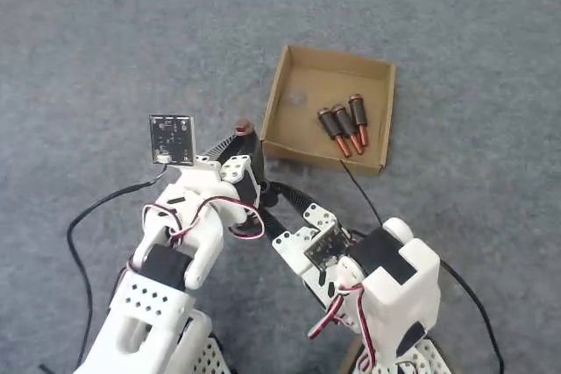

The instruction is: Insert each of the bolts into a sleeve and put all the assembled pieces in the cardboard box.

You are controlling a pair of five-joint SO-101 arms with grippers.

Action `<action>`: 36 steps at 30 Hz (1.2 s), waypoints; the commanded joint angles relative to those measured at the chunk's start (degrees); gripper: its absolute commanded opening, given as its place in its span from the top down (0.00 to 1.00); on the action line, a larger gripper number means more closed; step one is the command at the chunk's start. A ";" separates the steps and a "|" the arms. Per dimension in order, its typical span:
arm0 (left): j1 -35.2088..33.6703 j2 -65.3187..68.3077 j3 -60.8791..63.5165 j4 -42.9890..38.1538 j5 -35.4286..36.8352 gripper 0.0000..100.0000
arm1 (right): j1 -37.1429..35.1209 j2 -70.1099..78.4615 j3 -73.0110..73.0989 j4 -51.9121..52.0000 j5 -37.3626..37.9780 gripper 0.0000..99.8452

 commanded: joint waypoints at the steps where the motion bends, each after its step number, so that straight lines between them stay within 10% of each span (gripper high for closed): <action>1: 0.35 -2.46 -0.31 0.09 0.53 0.99 | 0.04 -0.31 -2.55 0.22 0.26 0.99; 36: 2.81 -34.29 11.82 10.37 -2.29 0.99 | 1.63 -0.57 -4.22 3.38 0.44 0.99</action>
